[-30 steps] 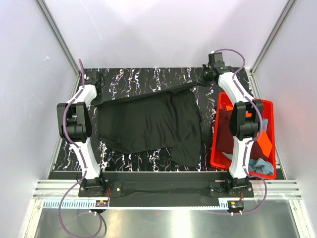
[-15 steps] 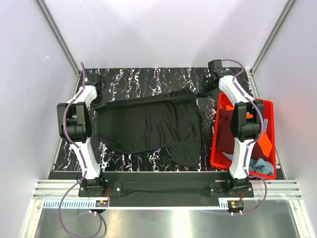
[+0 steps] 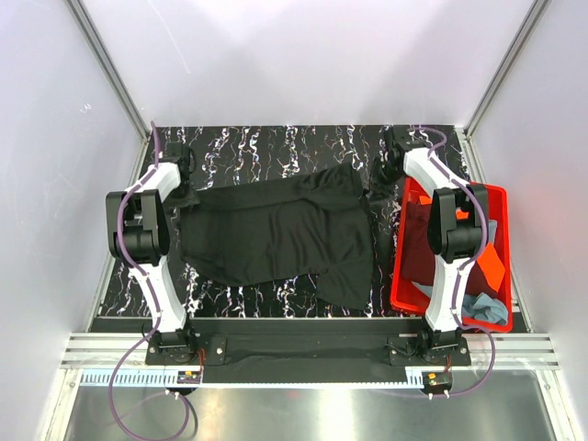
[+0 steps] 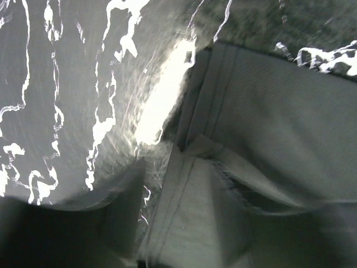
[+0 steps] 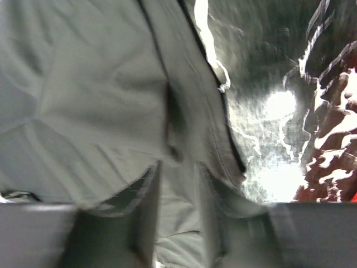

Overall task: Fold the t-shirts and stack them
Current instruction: Fold the tshirt

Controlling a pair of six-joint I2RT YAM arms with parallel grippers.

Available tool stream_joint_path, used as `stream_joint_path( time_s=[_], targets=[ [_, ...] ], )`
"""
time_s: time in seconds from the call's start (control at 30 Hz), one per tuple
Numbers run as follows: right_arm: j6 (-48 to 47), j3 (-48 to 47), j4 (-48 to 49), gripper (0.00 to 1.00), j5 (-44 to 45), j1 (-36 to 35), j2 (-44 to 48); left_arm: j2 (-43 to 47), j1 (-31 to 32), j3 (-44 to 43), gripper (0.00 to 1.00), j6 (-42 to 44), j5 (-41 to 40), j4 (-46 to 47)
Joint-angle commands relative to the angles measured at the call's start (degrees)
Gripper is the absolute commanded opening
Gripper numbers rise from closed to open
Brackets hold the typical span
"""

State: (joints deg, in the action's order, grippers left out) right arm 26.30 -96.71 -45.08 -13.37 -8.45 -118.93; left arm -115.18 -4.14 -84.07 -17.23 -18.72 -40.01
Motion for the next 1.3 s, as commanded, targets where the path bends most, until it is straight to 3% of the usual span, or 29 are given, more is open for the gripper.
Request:
stream_joint_path(
  time_s=[0.0,0.07,0.13,0.2,0.27,0.33,0.43,0.5,0.7,1.07,1.27],
  targets=[
    [-1.4,2.4,-0.2,0.43,-1.1,0.7,4.1,5.3,-0.4,1.6,0.62,-2.4,-1.7,0.9],
    [-0.6,2.1,3.2,0.54,0.3,0.7,4.8,8.2,-0.4,2.5,0.74,-3.9,-0.7,2.2],
    [-0.6,-5.8,5.4,0.56,-0.8,0.7,0.6,9.5,-0.4,3.0,0.72,-5.7,2.3,4.7],
    [-0.3,-13.6,3.2,0.56,-3.1,0.6,-7.8,10.9,-0.3,3.1,0.56,-7.2,4.0,6.7],
    [0.0,-27.4,-0.8,0.56,-4.4,0.6,-13.8,12.6,-0.3,3.8,0.40,-8.0,5.4,9.6],
    [0.1,-35.4,-3.3,0.56,-4.9,0.6,-19.4,13.8,-0.5,5.2,0.37,-9.8,5.6,12.4],
    [-1.2,-40.0,-4.3,0.57,-4.7,0.6,-23.1,13.4,-0.6,4.5,0.39,-11.3,6.5,13.2],
    [-2.0,-40.6,-3.3,0.56,-5.8,0.7,-24.3,9.8,-0.6,2.2,0.43,-11.1,8.9,14.1],
    [-1.6,-39.0,1.0,0.55,-5.9,0.7,-26.1,-1.5,-0.8,-9.0,0.39,-10.6,16.8,9.1],
    [-2.3,-43.8,6.0,0.52,-7.2,0.7,-31.8,-8.8,-2.5,-10.8,0.38,-11.1,17.8,7.6],
    [-1.2,-45.2,7.9,0.44,-7.6,0.7,-34.1,-10.6,-3.3,-10.9,0.38,-11.3,17.7,7.2]
  ],
)
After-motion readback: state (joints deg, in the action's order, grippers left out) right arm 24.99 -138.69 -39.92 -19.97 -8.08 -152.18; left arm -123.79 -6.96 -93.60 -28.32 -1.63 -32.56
